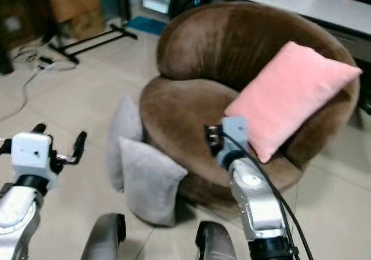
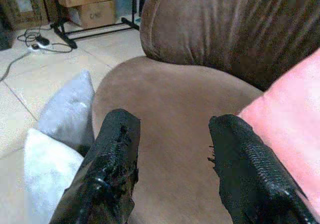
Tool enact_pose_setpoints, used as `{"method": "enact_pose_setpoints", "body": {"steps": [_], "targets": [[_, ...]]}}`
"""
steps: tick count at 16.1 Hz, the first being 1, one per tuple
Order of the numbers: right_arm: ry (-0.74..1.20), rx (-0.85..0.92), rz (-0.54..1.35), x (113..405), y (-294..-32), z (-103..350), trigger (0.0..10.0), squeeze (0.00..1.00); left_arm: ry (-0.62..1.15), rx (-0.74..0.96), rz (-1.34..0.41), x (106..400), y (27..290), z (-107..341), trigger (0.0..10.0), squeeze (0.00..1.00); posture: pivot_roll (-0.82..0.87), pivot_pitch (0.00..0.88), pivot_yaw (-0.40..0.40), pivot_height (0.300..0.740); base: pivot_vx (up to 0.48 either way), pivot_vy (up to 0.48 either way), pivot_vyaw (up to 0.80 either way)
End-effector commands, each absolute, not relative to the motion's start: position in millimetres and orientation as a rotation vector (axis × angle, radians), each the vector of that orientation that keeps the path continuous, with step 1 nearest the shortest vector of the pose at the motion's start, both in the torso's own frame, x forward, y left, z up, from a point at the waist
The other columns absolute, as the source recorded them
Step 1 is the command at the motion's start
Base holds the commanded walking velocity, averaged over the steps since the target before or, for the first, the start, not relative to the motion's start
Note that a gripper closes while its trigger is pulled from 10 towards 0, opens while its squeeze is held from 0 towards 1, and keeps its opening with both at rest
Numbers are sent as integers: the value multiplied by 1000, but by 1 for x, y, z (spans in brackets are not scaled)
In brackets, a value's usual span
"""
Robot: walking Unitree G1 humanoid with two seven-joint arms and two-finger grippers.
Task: Move the pillow to the sofa from floor
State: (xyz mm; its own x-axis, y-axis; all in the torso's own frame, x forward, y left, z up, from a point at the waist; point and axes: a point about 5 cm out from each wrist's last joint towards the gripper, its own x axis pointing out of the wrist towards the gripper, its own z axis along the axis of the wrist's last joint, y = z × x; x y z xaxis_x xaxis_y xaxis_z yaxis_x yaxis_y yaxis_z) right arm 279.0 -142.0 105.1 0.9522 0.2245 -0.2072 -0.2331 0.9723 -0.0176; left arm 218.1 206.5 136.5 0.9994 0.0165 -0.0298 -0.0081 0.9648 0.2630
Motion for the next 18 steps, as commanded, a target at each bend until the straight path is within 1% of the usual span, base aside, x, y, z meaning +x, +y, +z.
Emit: {"method": "enact_pose_setpoints", "body": {"steps": [1, 2, 5, 7, 9, 11, 13, 14, 18], "targets": [[218, -51, 231, 277, -150, 102, 10000, 0, 21, 267, -26, 219, 200, 138, 10000, 0, 132, 0, -47, 576, 262, 0, 0], [220, -52, 240, 276, -148, 101, 10000, 0, 20, 272, -27, 219, 201, 138, 10000, 0, 134, 0, -44, 576, 244, 0, 0], [225, -51, 256, 278, -141, 100, 10000, 0, 25, 279, -18, 219, 205, 138, 10000, 0, 137, 0, -44, 576, 0, 0, 0], [225, -51, 258, 280, -141, 100, 10000, 0, 24, 273, -19, 219, 204, 138, 10000, 0, 138, 0, -43, 576, 0, 0, 0], [208, -113, 271, 282, -140, 102, 10000, 0, 24, 268, -23, 218, 202, 138, 10000, 0, 139, 0, -46, 576, 0, 0, 0], [212, -149, 295, 285, -139, 104, 10000, 0, 23, 263, -25, 218, 202, 138, 10000, 0, 142, 0, -50, 576, 0, 0, 800], [212, -137, 297, 289, -139, 106, 10000, 0, 22, 258, -24, 218, 202, 138, 10000, 0, 143, 0, -53, 576, 251, 0, 800], [218, -108, 268, 291, -143, 106, 10000, 0, 23, 256, -22, 219, 203, 138, 10000, 0, 142, 0, -54, 576, 270, 0, 0], [209, -82, 266, 290, -150, 106, 10000, 0, 24, 246, -22, 219, 202, 137, 10000, 0, 136, 0, -58, 576, 304, 0, 0]]}}
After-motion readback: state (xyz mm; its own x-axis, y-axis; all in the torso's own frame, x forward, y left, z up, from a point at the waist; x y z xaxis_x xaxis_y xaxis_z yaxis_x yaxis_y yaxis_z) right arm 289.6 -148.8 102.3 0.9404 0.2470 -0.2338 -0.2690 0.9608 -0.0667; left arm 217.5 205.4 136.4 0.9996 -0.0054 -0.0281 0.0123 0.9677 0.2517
